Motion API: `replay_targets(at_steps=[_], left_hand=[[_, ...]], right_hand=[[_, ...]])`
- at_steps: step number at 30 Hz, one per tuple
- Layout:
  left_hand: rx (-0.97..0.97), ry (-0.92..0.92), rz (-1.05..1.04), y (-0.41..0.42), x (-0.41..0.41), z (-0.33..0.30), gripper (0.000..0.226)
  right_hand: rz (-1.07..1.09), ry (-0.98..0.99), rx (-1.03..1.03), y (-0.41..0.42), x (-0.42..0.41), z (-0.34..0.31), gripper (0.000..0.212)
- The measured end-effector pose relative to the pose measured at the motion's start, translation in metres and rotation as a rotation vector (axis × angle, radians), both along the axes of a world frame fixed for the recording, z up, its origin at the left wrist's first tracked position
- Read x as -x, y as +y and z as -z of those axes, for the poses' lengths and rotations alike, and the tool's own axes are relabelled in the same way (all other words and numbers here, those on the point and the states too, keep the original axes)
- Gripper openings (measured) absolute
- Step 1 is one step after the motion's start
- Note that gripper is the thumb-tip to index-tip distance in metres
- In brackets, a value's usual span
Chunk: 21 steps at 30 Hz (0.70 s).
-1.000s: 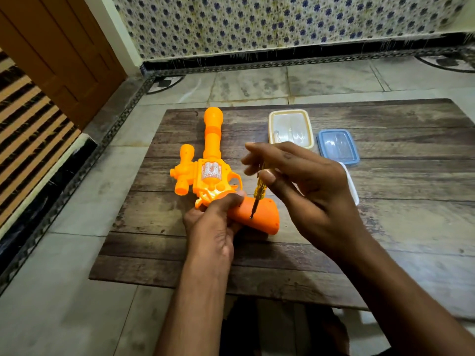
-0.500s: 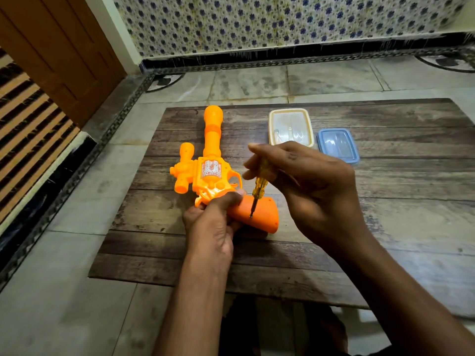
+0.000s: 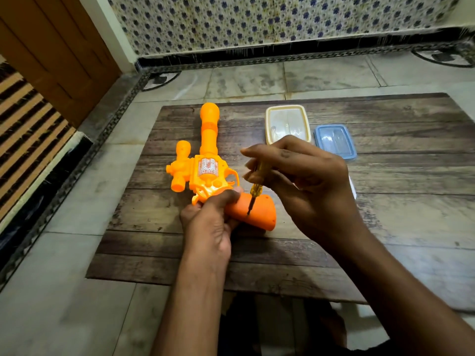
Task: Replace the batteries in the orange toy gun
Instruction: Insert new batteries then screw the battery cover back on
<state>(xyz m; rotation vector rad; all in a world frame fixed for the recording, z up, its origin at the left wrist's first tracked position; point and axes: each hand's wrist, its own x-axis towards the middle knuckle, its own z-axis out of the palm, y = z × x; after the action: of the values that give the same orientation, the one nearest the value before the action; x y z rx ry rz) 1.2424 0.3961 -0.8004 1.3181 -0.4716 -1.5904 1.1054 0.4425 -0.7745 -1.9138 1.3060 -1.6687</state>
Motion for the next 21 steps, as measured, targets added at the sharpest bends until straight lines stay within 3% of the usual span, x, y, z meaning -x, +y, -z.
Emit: replay_targets(at_steps=[3,9,15,21], left_hand=[[0.020,-0.008,0.005,0.0010,0.0005,-0.0014,0.033],[0.009,-0.009,-0.002,-0.0017,0.0010,0.0025,0.031],[0.021,-0.022,-0.001,-0.0001,-0.0001,0.0033,0.034],[0.020,-0.006,0.014,-0.0013,-0.0006,0.0033,0.028]], right_hand=[[0.104,0.075,0.043,0.0004,-0.0011,-0.0016,0.032],[-0.095,-0.026,-0.030,0.0021,0.0025,-0.0018,0.031],[0.037,0.093,0.046,0.0009,-0.0019,-0.0028,0.023],[-0.121,0.015,-0.058,0.0034,0.0018,-0.0035,0.037]])
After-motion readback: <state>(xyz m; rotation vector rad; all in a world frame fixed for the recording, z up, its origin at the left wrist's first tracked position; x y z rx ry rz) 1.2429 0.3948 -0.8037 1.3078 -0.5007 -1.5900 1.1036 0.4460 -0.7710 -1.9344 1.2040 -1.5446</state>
